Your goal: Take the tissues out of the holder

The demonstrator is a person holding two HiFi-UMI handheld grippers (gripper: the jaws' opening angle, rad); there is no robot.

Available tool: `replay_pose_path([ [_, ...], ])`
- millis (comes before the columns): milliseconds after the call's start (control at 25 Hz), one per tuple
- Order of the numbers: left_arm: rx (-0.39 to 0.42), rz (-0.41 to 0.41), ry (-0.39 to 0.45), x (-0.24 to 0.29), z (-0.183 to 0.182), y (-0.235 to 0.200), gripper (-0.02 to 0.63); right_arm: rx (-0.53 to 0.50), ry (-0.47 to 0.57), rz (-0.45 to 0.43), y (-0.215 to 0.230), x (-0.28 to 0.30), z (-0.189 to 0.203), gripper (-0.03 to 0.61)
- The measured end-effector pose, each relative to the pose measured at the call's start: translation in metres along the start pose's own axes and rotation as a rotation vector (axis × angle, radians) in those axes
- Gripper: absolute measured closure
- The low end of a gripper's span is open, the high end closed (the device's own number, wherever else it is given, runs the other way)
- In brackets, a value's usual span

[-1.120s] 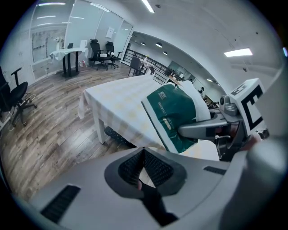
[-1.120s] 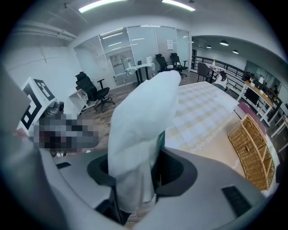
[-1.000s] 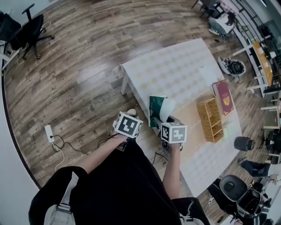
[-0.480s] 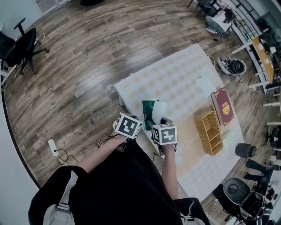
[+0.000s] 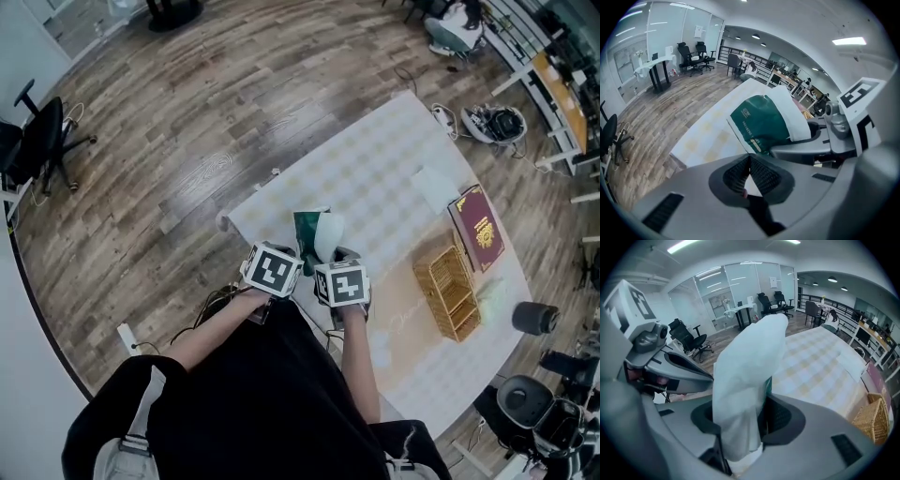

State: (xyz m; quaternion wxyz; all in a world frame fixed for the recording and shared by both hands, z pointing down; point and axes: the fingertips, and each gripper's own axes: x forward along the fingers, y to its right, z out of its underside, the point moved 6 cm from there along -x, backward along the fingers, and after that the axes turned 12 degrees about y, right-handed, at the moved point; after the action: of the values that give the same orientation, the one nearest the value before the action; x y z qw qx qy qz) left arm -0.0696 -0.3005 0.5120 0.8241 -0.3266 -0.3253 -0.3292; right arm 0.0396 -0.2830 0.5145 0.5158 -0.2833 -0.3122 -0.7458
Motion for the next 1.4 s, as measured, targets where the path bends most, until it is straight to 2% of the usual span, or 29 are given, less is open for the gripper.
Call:
replay_pose_path([
  [360,0.068,0.060,-0.037,0.023,-0.039,-0.009,0.604,0.115,0.018,0.096,0.035,0.013,-0.020,0.357],
  [920,0.237,0.269,-0.133,0.071,-0.123,-0.062,0.605,0.300,0.010,0.405,0.104,0.064,-0.100,0.357],
  [1160,0.245,0.306,-0.169,0.083,-0.143,-0.091,0.604,0.343,-0.026,0.497,0.135,0.093,-0.121,0.353],
  [1400,0.235,0.324,-0.193,0.089,-0.155,-0.114,0.605,0.351,-0.112,0.547,0.142,0.121,-0.121,0.351],
])
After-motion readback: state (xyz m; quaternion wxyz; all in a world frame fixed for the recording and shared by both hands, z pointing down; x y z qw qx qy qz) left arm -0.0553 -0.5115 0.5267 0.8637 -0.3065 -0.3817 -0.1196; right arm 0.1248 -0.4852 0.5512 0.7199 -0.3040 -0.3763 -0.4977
